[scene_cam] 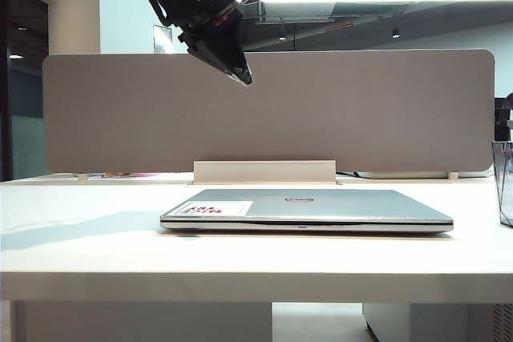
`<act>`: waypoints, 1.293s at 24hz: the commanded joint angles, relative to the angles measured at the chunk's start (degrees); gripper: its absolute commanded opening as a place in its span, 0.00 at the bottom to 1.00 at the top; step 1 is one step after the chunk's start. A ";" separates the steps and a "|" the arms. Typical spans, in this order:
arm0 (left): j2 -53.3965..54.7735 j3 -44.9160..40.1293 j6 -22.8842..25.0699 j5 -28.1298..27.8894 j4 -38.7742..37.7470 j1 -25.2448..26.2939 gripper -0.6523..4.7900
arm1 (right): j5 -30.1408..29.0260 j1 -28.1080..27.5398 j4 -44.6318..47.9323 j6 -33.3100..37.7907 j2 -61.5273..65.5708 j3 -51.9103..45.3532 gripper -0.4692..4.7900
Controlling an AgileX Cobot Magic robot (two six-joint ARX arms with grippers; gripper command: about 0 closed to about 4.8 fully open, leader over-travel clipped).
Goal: Pick up the water cup and place it on the right side of the laptop.
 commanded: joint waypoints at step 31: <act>-0.39 0.13 -0.20 0.17 -1.29 -0.07 0.11 | -2.73 -0.70 25.81 0.22 12.31 1.51 0.09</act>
